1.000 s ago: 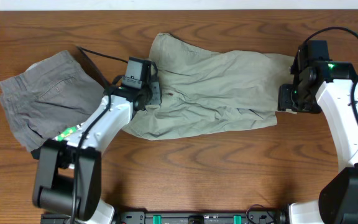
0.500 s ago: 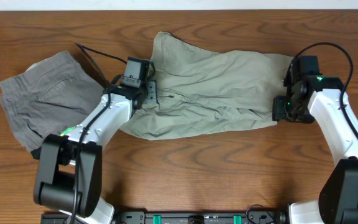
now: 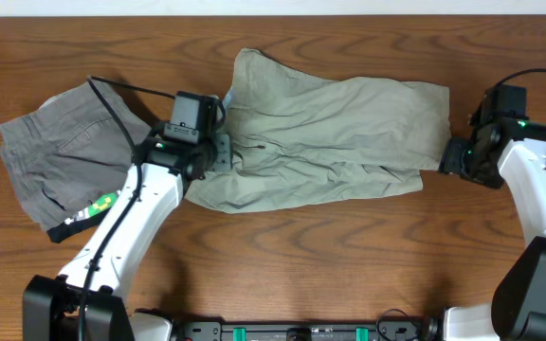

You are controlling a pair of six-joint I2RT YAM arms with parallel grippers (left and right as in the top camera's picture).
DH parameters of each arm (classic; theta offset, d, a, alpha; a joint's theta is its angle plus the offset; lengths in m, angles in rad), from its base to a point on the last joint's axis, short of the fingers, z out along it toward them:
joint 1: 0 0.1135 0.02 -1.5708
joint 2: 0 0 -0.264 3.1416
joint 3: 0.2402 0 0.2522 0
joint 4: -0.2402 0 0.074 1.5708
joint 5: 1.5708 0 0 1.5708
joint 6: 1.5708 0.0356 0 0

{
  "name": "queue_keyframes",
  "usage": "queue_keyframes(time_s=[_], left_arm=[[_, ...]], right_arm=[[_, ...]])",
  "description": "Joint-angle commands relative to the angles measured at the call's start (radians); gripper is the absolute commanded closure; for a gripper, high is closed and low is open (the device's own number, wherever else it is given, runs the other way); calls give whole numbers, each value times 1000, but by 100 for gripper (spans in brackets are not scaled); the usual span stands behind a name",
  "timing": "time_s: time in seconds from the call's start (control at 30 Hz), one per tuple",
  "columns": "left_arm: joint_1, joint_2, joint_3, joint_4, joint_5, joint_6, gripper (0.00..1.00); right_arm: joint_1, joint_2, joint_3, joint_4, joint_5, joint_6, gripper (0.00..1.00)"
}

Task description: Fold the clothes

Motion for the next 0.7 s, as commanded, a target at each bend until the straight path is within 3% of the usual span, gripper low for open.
queue_keyframes(time_s=[0.0,0.43,0.67], left_arm=[[-32,42,-23,-6,39,5,53],[-120,304,-29,121,40,8,56],[-120,340,-29,136,40,-16,56]], right_arm=[[-14,-15,-50,35,-71,-35,33],[-14,-15,-271,422,-109,-50,28],[-14,-7,-341,597,-135,-50,26]])
